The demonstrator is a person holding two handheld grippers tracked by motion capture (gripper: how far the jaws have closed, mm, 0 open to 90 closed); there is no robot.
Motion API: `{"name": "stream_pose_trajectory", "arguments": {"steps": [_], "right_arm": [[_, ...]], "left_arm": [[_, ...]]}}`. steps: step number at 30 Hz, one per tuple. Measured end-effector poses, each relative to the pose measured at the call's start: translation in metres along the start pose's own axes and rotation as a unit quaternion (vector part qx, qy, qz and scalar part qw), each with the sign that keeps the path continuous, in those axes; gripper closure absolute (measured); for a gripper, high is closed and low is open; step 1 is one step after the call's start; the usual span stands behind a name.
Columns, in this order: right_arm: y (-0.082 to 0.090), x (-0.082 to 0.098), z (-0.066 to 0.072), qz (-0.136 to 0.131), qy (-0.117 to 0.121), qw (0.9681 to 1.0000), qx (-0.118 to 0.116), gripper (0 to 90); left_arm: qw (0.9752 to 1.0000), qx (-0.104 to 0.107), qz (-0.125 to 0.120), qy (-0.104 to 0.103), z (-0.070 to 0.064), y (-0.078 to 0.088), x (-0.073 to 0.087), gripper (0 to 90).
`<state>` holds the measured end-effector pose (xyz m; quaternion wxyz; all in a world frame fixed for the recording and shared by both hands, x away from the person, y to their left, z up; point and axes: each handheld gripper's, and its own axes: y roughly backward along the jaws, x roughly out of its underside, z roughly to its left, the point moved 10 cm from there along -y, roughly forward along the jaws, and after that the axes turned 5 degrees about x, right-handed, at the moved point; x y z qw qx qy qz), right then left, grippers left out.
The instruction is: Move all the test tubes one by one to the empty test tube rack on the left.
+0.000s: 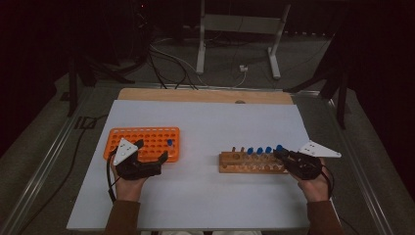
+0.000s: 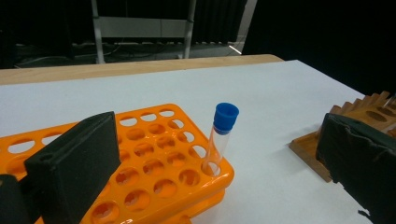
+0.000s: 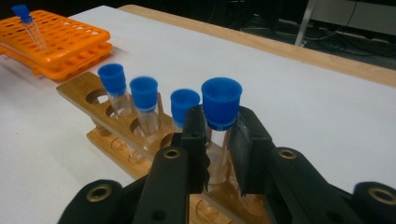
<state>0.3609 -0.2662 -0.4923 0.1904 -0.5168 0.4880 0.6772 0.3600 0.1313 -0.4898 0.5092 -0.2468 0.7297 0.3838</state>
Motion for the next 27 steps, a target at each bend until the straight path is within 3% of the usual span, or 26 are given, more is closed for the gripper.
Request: {"name": "stream_pose_trajectory", "arguments": {"steps": [10,27], "right_arm": [[0.01,-0.016,-0.003,-0.014,-0.005,0.9999,0.008,76.4],[0.023,-0.035,0.004,-0.028,0.0,0.9996,0.001,76.4]], "left_arm": [[0.9998,0.011,0.012,-0.009,-0.005,-0.005,0.003,0.8],[0.9994,0.024,0.005,-0.026,-0.01,-0.007,0.0,0.8]]}}
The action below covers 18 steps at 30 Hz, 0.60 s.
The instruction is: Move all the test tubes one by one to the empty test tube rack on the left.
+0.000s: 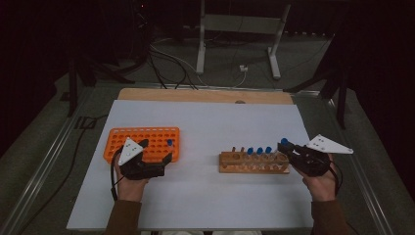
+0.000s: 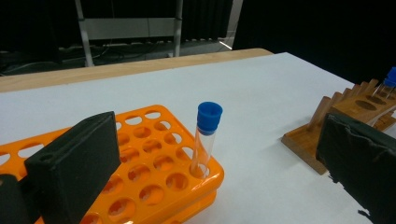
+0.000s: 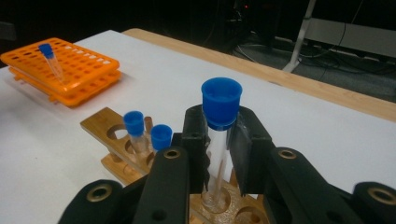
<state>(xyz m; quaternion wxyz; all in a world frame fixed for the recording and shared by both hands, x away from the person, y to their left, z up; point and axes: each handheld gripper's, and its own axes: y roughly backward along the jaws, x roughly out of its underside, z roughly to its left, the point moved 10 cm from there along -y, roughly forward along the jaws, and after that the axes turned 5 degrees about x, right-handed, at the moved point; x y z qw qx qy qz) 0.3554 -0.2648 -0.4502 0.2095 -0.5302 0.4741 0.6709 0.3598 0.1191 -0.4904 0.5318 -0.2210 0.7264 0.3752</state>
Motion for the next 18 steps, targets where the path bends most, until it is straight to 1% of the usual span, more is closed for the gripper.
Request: {"name": "stream_pose_trajectory", "arguments": {"steps": [3,4,9,10,12,13,15,18], "right_arm": [[0.003,-0.003,0.001,-0.003,0.001,1.0,0.001,76.5],[0.004,-0.003,0.002,-0.004,0.002,1.0,0.001,76.4],[0.007,-0.006,0.006,-0.006,0.006,1.0,-0.003,76.4],[0.007,-0.007,0.008,-0.006,0.01,0.9999,-0.005,76.5],[0.008,-0.008,0.01,-0.004,0.013,0.9999,-0.007,76.5],[0.008,-0.009,0.012,-0.004,0.014,0.9999,-0.009,76.5],[0.009,-0.009,0.014,-0.004,0.017,0.9998,-0.012,76.5],[0.007,-0.009,0.019,-0.003,0.013,0.9997,-0.02,76.4]], "left_arm": [[1.0,0.003,-0.003,0.001,-0.001,0.0,-0.001,0.8],[1.0,0.007,-0.007,0.0,-0.002,0.0,-0.002,0.8],[0.9999,0.01,-0.011,-0.005,-0.005,0.0,-0.004,0.8],[0.9997,0.015,-0.018,-0.007,-0.007,0.001,-0.006,0.9],[0.9996,0.016,-0.022,-0.007,-0.008,0.001,-0.008,0.9],[0.9996,0.012,-0.023,-0.011,-0.011,0.003,-0.01,0.8],[0.9995,0.013,-0.027,-0.011,-0.013,0.004,-0.014,0.8],[0.9994,0.01,-0.03,-0.013,-0.017,0.005,-0.017,0.8]]}}
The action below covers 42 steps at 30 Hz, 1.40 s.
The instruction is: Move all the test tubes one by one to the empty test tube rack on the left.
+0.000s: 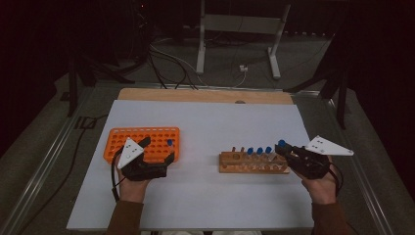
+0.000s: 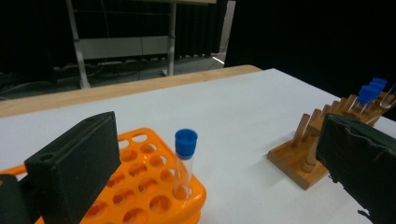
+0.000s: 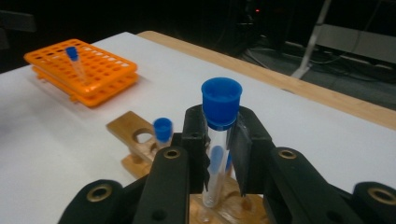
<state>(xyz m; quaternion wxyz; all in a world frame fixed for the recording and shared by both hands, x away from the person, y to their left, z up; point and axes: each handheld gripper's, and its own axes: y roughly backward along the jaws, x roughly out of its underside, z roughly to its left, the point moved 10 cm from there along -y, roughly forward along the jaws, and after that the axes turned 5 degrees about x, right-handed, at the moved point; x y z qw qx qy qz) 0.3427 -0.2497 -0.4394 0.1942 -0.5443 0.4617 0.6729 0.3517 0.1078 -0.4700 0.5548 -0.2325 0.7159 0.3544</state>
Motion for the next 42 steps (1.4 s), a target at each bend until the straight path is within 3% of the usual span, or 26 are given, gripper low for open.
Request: {"name": "stream_pose_trajectory", "arguments": {"steps": [9,18,23,27,30,31,35,38,42], "right_arm": [[-0.01,-0.002,0.025,0.0,0.006,0.9994,-0.034,76.4],[-0.032,-0.001,0.068,0.009,0.019,0.9965,-0.081,76.4],[-0.042,0.0,0.086,0.013,0.024,0.9956,-0.09,76.5],[-0.053,-0.008,0.109,0.013,0.028,0.9933,-0.112,76.5],[-0.061,-0.011,0.123,0.017,0.035,0.9917,-0.123,76.5],[-0.064,-0.012,0.127,0.018,0.037,0.991,-0.127,76.4],[-0.071,-0.015,0.139,0.021,0.04,0.9898,-0.135,76.4],[-0.076,-0.018,0.149,0.021,0.04,0.9884,-0.145,76.4],[-0.079,-0.018,0.158,0.023,0.04,0.9864,-0.158,76.4]], "left_arm": [[0.9998,0.021,0.0,0.007,-0.013,-0.008,-0.003,0.9],[0.9982,0.055,0.021,-0.01,-0.043,-0.026,0.004,2.7],[0.9965,0.078,0.025,-0.018,-0.058,-0.032,0.006,4.8],[0.9921,0.118,0.039,-0.02,-0.078,-0.039,0.011,7.9],[0.9899,0.132,0.048,-0.022,-0.085,-0.042,0.016,12.1],[0.9879,0.143,0.055,-0.026,-0.091,-0.044,0.019,13.7],[0.9852,0.155,0.064,-0.038,-0.099,-0.047,0.022,17.2],[0.983,0.163,0.067,-0.05,-0.105,-0.048,0.023,25.5],[0.9825,0.165,0.065,-0.055,-0.108,-0.049,0.023,39.3]]}}
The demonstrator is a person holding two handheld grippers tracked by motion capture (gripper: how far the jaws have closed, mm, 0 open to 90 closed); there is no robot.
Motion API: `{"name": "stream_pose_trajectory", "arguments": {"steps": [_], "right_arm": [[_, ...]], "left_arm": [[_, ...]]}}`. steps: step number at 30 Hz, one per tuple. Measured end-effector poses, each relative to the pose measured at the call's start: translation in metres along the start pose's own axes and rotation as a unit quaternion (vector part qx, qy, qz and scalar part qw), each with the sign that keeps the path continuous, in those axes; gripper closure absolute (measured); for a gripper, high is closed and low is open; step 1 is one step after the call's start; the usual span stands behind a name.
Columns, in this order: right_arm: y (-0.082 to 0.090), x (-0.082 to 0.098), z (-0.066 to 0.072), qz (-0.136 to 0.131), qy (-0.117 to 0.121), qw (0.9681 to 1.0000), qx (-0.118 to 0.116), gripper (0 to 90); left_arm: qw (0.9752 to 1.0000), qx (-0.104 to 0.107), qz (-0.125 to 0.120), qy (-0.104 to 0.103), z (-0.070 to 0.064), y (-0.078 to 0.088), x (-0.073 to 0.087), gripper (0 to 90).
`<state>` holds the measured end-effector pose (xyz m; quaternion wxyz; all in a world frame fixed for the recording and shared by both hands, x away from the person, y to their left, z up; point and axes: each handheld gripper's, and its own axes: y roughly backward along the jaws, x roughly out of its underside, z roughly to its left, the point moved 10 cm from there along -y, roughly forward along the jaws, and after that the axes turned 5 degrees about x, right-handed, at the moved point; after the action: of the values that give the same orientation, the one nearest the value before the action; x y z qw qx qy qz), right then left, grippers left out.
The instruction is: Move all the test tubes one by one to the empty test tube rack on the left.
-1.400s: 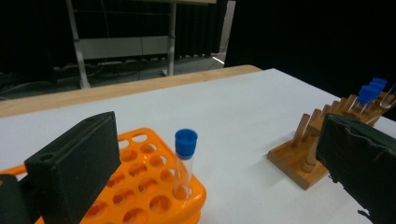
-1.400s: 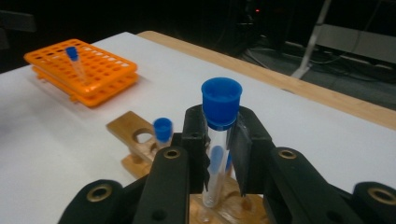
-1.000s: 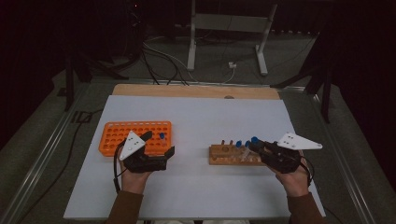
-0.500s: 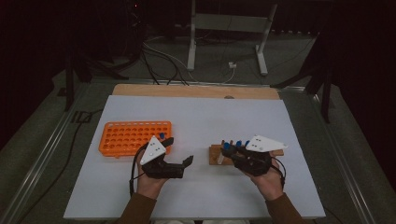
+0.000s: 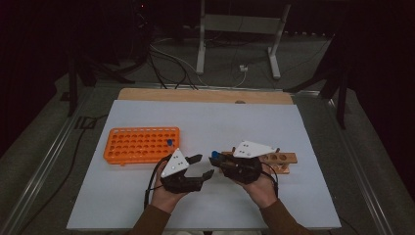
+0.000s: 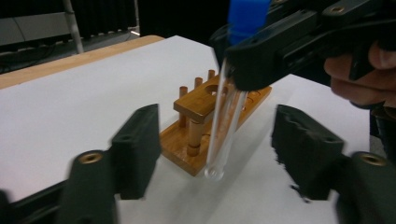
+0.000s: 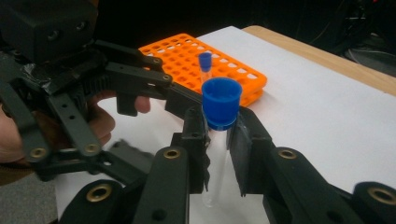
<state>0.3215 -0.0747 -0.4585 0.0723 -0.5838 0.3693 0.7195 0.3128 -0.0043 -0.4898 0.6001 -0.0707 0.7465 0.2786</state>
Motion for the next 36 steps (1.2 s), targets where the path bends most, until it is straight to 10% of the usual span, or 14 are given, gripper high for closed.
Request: {"name": "stream_pose_trajectory", "arguments": {"steps": [10,27,36], "right_arm": [[-0.006,0.0,0.011,0.003,0.005,0.9999,-0.012,76.4],[-0.006,0.002,0.014,0.007,0.009,0.9997,-0.023,75.9],[0.001,0.001,0.011,-0.004,0.015,0.9995,-0.028,40.3]], "left_arm": [[0.9994,-0.004,0.014,-0.033,-0.003,-0.002,0.006,71.0],[0.9993,0.016,0.007,-0.033,-0.006,0.0,0.005,78.4],[0.9998,-0.011,0.007,-0.014,0.013,0.008,0.008,78.4]]}}
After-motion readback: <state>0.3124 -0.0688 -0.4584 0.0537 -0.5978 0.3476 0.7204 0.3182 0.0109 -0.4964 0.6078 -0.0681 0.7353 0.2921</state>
